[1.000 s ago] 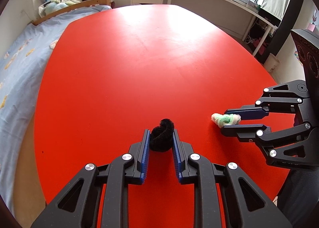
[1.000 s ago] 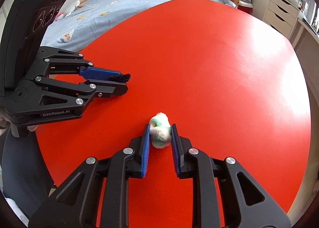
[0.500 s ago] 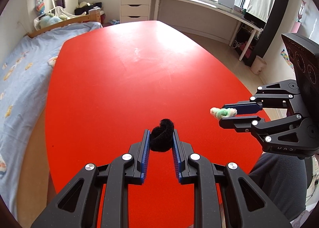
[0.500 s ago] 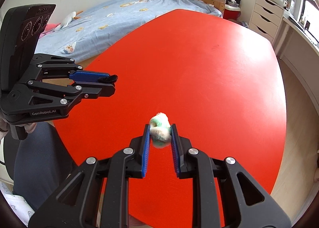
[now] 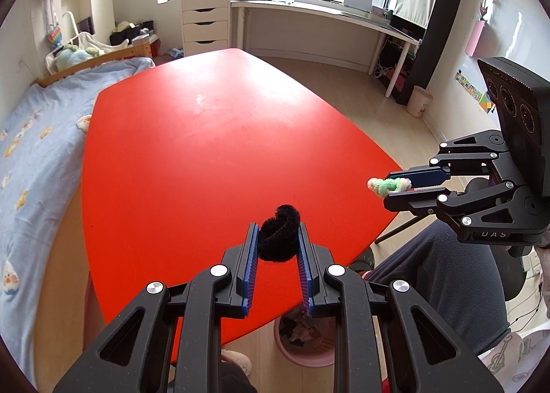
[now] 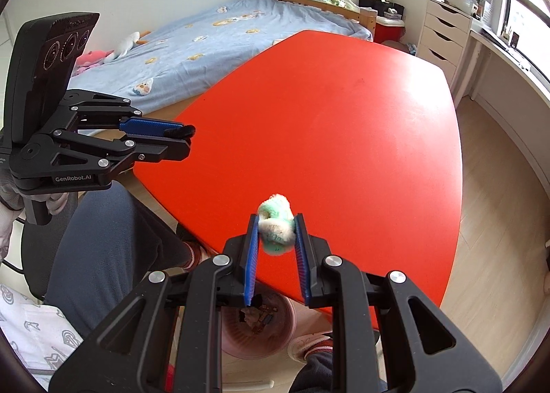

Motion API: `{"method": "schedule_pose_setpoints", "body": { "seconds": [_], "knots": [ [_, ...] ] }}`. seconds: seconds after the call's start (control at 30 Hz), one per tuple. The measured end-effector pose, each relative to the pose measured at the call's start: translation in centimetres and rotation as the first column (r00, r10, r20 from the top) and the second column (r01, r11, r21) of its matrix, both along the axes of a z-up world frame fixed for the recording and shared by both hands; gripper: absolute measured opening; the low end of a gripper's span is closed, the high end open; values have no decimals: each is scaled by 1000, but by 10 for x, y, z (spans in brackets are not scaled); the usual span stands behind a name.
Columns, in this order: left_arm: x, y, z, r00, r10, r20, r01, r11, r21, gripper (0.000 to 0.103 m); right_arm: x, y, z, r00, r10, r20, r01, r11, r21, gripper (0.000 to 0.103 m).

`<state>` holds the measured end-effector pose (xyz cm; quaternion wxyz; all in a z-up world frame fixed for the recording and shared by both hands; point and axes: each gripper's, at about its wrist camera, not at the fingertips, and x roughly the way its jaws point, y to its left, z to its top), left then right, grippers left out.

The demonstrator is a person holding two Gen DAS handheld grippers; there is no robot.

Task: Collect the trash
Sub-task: 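Carry pompom and sock ball over the pink wastebasket and open both tools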

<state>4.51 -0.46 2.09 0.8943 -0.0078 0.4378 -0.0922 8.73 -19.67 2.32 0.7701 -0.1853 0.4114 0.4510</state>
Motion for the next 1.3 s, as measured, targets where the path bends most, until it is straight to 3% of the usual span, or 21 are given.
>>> {"method": "schedule_pose_setpoints", "body": {
  "seconds": [0.4, 0.93, 1.03, 1.07, 1.1, 1.13, 1.17, 1.23, 1.3],
  "knots": [
    [-38, -38, -20, 995, -80, -63, 79, 997, -13, 21, -53, -29, -22, 997, 41, -66, -43, 998, -37, 20],
    [-51, -54, -47, 985, -123, -125, 117, 992, -54, 21, -70, -37, -44, 990, 51, -135, -57, 997, -44, 20],
    [-48, -52, -47, 984, -128, -124, 120, 991, -64, 29, -68, -37, -45, 987, 53, -155, -59, 998, -33, 23],
    [-46, -51, -48, 984, -125, -125, 117, 991, -65, 32, -66, -37, -45, 987, 53, -155, -59, 998, -36, 35],
    [-45, -49, -50, 985, -117, -128, 110, 992, -65, 44, -65, -37, -45, 988, 48, -147, -54, 998, -42, 45],
    [-45, -48, -51, 987, -103, -127, 96, 993, -61, 63, -65, -37, -46, 989, 39, -142, -45, 998, -40, 69],
    [-46, -47, -52, 988, -92, -123, 85, 995, -60, 71, -64, -38, -46, 990, 32, -138, -37, 999, -35, 84],
    [-46, -44, -52, 990, -74, -116, 67, 996, -59, 91, -62, -40, -48, 991, 10, -132, -15, 999, -40, 92],
    [-46, -42, -54, 991, -61, -122, 54, 997, -58, 94, -59, -42, -50, 991, -9, -134, 3, 999, -46, 95]
  ]
}}
